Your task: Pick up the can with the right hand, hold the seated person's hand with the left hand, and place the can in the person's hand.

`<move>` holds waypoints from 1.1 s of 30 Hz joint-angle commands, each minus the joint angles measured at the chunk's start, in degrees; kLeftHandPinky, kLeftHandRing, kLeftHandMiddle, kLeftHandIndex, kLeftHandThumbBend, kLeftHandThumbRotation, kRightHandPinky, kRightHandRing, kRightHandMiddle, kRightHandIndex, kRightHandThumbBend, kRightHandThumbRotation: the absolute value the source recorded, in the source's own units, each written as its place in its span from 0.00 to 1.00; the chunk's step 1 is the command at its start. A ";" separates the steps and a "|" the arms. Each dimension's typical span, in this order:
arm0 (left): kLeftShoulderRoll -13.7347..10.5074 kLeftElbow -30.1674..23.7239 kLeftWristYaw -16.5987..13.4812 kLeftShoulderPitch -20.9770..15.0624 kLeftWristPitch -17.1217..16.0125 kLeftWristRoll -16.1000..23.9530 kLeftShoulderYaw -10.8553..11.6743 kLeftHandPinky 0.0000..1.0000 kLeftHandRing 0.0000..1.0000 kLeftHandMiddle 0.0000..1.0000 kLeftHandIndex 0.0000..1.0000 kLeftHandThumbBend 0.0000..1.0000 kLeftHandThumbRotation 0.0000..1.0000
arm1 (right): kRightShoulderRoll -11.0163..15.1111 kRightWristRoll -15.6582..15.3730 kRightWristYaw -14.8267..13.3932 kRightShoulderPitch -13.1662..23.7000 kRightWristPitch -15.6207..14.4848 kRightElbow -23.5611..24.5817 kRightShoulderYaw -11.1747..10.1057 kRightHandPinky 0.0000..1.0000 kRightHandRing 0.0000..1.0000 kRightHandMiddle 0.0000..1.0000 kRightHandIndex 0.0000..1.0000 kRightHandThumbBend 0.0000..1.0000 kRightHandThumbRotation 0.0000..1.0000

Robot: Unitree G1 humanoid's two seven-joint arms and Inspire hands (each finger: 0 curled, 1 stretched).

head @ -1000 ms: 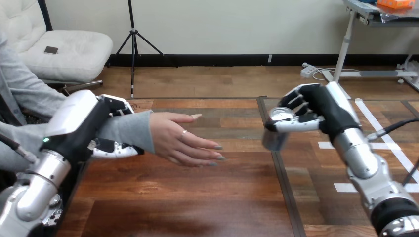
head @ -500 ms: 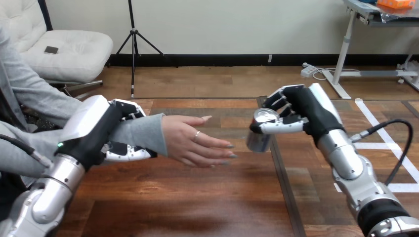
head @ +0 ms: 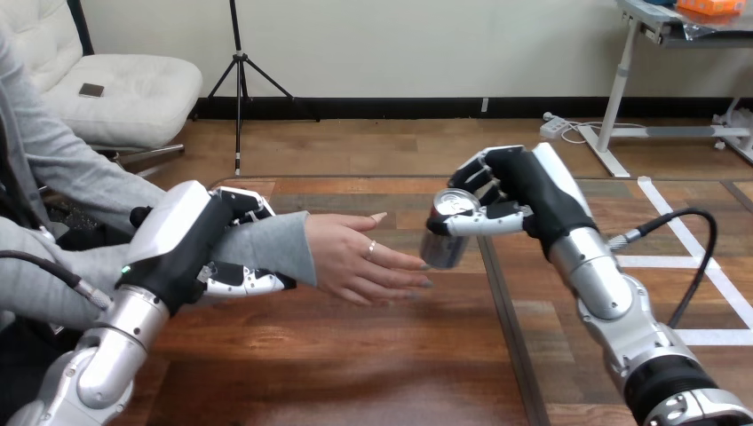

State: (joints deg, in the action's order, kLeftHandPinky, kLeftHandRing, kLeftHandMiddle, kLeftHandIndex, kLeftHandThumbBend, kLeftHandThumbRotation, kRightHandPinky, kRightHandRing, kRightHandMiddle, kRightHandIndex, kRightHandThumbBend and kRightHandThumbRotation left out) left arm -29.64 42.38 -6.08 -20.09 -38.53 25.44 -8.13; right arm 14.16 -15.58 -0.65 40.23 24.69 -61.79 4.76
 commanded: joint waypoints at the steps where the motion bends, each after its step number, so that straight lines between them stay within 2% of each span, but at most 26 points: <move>1: 2.89 -1.21 -1.34 -1.89 -0.85 -1.38 0.12 0.21 0.25 0.34 0.43 0.53 0.00 | -1.03 0.46 -0.36 4.51 0.53 3.59 0.28 0.31 0.34 0.41 0.45 0.73 0.00; 15: 4.01 -0.60 -0.81 -2.17 -0.73 -1.36 -0.04 0.21 0.25 0.34 0.43 0.51 0.00 | -3.09 0.10 -1.24 4.51 0.12 4.25 1.45 0.30 0.34 0.40 0.44 0.75 0.00; 33: 5.20 0.37 -0.18 -2.40 -0.60 -2.15 0.16 0.22 0.26 0.34 0.43 0.51 0.00 | -5.26 0.67 -0.29 4.63 0.28 4.69 1.81 0.31 0.34 0.41 0.44 0.74 0.00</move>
State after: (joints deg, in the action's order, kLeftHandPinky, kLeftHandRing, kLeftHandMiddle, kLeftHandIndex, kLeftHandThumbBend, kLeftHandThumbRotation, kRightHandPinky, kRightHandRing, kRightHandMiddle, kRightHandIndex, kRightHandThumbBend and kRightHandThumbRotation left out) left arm -26.38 43.53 -5.70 -19.71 -38.42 25.44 -8.51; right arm 9.52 -15.64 -0.64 40.23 24.41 -60.97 6.74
